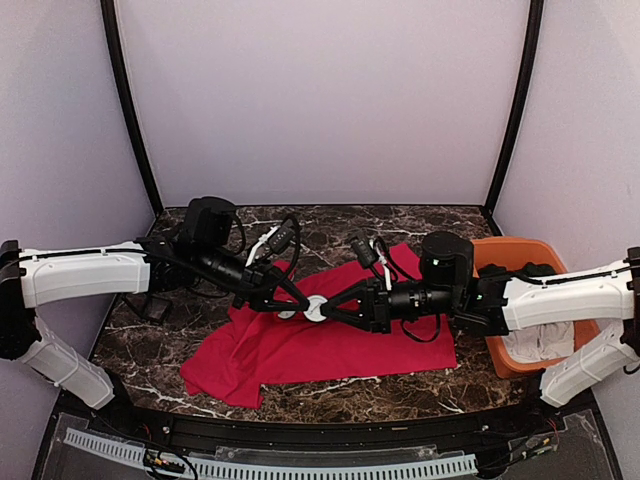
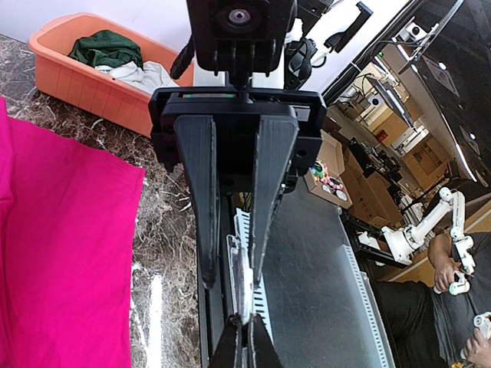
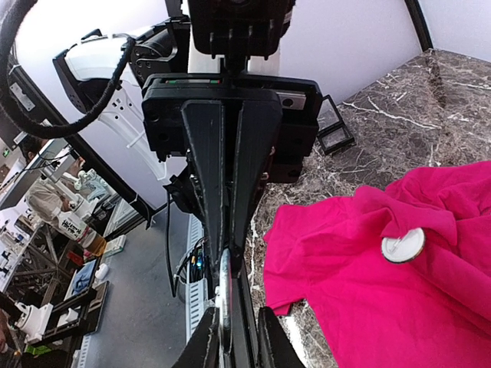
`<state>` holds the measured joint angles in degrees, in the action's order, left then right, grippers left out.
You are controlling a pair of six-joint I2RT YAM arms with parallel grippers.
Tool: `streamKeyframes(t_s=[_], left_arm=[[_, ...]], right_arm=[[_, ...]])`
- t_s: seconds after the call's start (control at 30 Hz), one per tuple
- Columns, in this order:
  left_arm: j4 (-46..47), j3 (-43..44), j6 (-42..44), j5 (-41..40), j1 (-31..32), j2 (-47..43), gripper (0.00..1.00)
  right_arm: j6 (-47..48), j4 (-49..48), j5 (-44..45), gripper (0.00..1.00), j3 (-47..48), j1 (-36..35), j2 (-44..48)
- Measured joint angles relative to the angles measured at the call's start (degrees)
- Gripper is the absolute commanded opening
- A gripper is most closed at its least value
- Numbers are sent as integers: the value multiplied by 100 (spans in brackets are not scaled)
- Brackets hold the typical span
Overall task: Pin the brooch onto the clothing
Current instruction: Pass from the left arm to the right, then open the brooch.
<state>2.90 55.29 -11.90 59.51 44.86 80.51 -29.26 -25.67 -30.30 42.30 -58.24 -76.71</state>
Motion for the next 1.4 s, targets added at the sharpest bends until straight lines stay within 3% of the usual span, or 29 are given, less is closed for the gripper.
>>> streamKeyframes(t_s=[0.17, 0.23, 0.4, 0.5, 0.6, 1.13, 1.4], left_arm=[[0, 0, 2, -15, 0, 0, 1], [0, 0, 4, -15, 0, 0, 1], [22, 7, -76, -7, 0, 0, 36], [170, -7, -251, 15, 0, 0, 41], [597, -103, -577, 74, 0, -2, 40], [2964, -730, -2358, 114, -2, 321, 10], [3333, -739, -2680, 138, -35, 505, 10]], right_arm=[[-33, -26, -85, 1, 0, 28, 0], [-37, -48, -125, 0, 0, 28, 0], [-22, -35, -103, 0, 0, 28, 0], [-15, -37, -24, 0, 0, 28, 31], [0, -44, 107, 0, -2, 28, 122], [293, -216, 640, 0, -195, -57, 337], [549, -116, 1075, 0, -208, -186, 411]])
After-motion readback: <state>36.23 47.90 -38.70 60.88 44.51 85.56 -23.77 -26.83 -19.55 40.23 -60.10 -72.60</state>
